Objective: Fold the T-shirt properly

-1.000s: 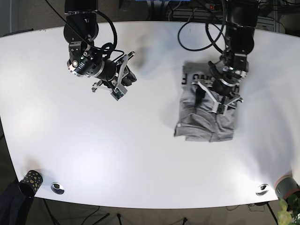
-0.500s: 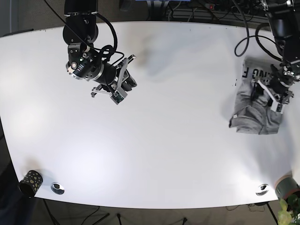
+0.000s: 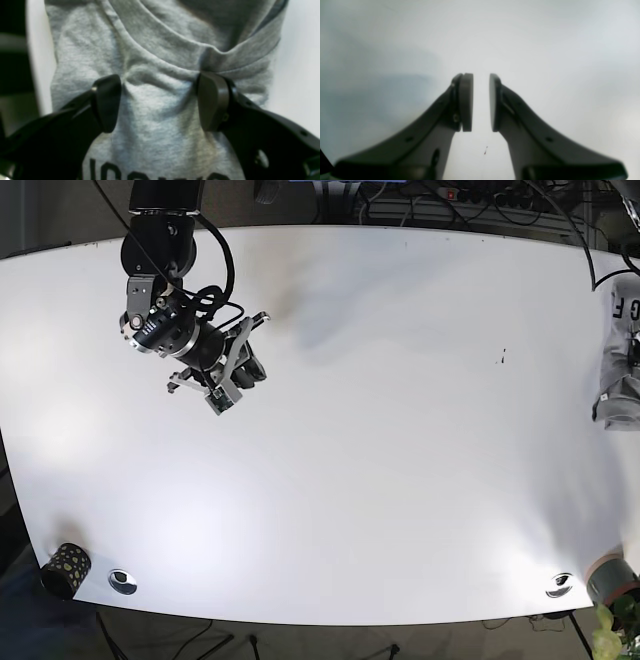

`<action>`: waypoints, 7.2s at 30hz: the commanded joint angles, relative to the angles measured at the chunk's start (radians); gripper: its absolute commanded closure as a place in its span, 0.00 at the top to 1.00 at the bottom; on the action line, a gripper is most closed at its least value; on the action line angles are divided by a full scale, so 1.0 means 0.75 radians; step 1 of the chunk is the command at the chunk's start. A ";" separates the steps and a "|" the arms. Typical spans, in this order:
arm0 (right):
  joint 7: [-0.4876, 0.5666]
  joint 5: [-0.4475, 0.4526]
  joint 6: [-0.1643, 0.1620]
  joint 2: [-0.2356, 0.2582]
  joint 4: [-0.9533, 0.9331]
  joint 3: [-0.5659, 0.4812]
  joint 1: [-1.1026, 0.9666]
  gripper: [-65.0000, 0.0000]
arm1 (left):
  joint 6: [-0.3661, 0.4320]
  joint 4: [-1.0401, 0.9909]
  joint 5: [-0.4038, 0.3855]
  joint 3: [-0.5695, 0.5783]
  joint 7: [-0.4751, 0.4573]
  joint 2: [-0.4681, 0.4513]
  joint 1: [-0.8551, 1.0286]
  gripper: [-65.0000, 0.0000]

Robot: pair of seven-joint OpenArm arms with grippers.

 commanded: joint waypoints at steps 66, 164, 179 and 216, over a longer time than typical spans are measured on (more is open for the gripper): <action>1.343 -0.064 -0.187 0.168 -0.134 0.332 -0.905 0.16 | 0.655 1.617 0.230 0.310 -0.506 1.231 1.364 0.63; 0.617 0.509 0.002 0.089 0.165 0.572 -1.197 0.17 | 0.649 1.764 -0.058 0.239 -0.347 1.145 1.499 0.64; 0.334 0.639 0.002 0.062 0.157 0.627 -0.956 0.55 | 0.647 1.762 -0.306 0.235 -0.203 0.995 1.352 0.81; -0.370 0.639 0.002 -0.165 -0.095 0.966 -0.461 0.55 | 0.647 1.744 -0.306 0.233 -0.034 0.983 1.115 0.81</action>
